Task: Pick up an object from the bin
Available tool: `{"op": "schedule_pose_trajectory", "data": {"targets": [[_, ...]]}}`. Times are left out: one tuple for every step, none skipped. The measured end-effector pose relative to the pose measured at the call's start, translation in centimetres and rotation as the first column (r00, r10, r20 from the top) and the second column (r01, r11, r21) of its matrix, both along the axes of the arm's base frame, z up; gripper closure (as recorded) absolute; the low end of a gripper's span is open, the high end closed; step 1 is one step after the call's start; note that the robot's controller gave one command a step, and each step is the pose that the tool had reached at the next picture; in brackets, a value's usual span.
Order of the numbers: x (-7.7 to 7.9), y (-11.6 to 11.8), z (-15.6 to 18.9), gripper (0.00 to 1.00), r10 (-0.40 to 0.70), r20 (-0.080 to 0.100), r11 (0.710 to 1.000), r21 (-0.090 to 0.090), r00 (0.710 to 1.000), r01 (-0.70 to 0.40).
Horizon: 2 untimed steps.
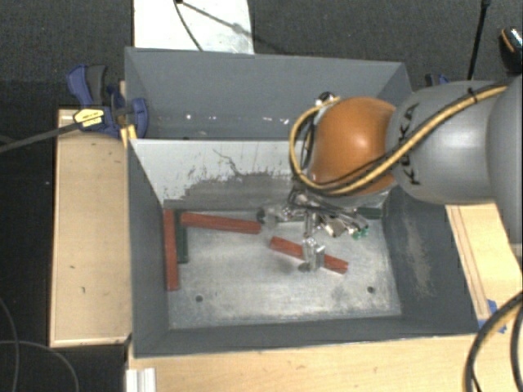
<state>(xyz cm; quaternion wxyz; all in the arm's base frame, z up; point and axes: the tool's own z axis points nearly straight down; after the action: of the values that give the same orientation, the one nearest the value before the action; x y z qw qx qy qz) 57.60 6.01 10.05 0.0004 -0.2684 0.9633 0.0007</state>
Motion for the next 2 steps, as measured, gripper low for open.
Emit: {"op": "schedule_pose_trajectory", "data": {"targets": [[-1.57, -1.11, -3.11, 0.00, 0.049, 0.000, 0.999, 0.000, 0.999, -0.049], [-1.43, -1.06, -2.83, 1.00, 0.048, 0.003, 0.999, 0.000, 0.999, -0.048]]}}
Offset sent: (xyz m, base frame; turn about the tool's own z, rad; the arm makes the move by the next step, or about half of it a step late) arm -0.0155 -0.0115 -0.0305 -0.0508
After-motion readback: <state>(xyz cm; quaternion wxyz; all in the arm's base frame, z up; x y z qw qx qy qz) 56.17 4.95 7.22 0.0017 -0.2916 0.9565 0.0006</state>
